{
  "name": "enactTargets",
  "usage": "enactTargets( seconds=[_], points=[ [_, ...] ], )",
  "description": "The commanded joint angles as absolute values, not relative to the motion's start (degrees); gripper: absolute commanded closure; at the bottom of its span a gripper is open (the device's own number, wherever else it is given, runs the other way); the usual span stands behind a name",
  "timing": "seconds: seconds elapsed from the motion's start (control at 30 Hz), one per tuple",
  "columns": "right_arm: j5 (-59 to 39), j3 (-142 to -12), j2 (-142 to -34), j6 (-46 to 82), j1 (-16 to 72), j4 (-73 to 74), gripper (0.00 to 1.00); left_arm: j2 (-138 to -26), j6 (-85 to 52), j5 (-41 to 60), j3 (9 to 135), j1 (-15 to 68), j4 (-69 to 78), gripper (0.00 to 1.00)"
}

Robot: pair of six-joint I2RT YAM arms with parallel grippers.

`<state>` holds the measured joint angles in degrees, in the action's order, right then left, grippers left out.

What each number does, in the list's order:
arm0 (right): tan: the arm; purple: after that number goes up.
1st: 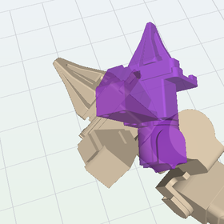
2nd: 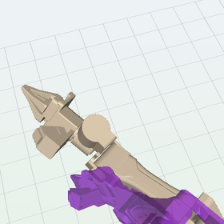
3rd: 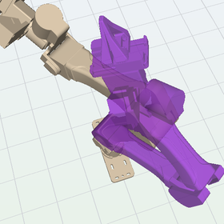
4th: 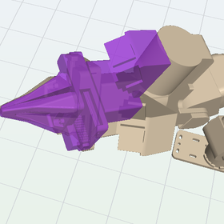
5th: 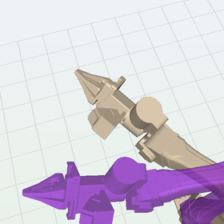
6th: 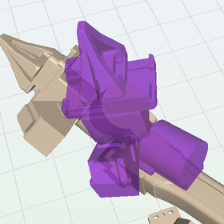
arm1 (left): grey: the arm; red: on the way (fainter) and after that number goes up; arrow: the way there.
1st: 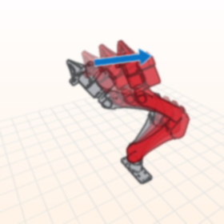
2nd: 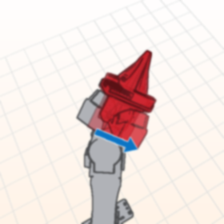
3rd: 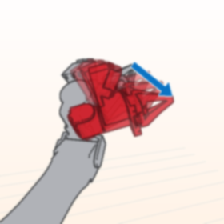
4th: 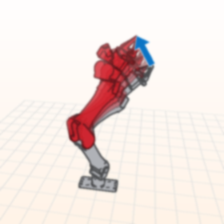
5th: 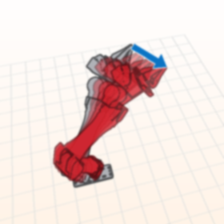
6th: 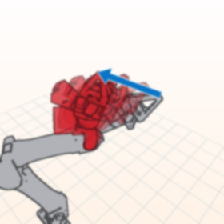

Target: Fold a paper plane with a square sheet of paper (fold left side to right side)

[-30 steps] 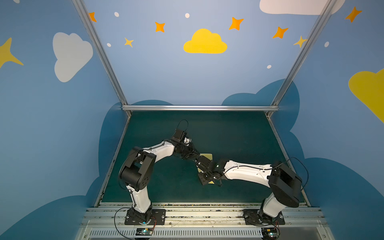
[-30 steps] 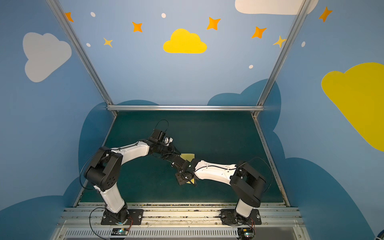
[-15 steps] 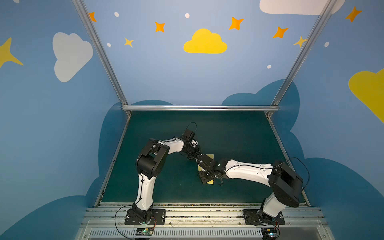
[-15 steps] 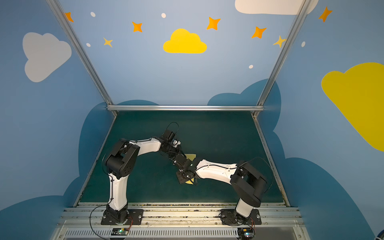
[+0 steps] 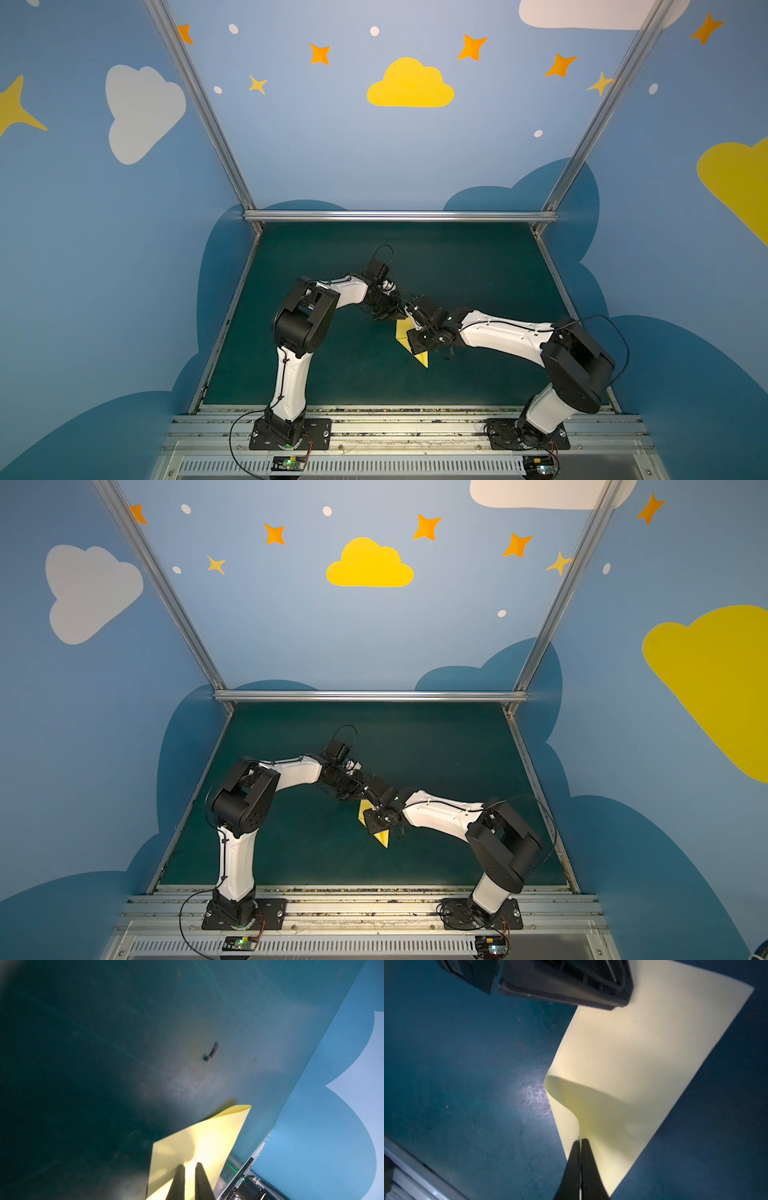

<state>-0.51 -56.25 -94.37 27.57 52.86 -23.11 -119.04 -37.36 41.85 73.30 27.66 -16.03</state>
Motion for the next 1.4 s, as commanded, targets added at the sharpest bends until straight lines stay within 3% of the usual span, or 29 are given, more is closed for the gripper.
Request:
enactTargets(
  seconds=[0.0,1.37],
  points=[
    [-0.7,-56.1,-94.7,26.2,51.7,-22.7,1.0,-120.9,-36.4,40.1,72.2,27.5,-17.5,0.87],
    [-2.1,-52.8,-97.3,28.4,48.6,-19.3,1.0,-121.3,-36.3,40.1,71.8,28.2,-17.0,0.9]
  ],
)
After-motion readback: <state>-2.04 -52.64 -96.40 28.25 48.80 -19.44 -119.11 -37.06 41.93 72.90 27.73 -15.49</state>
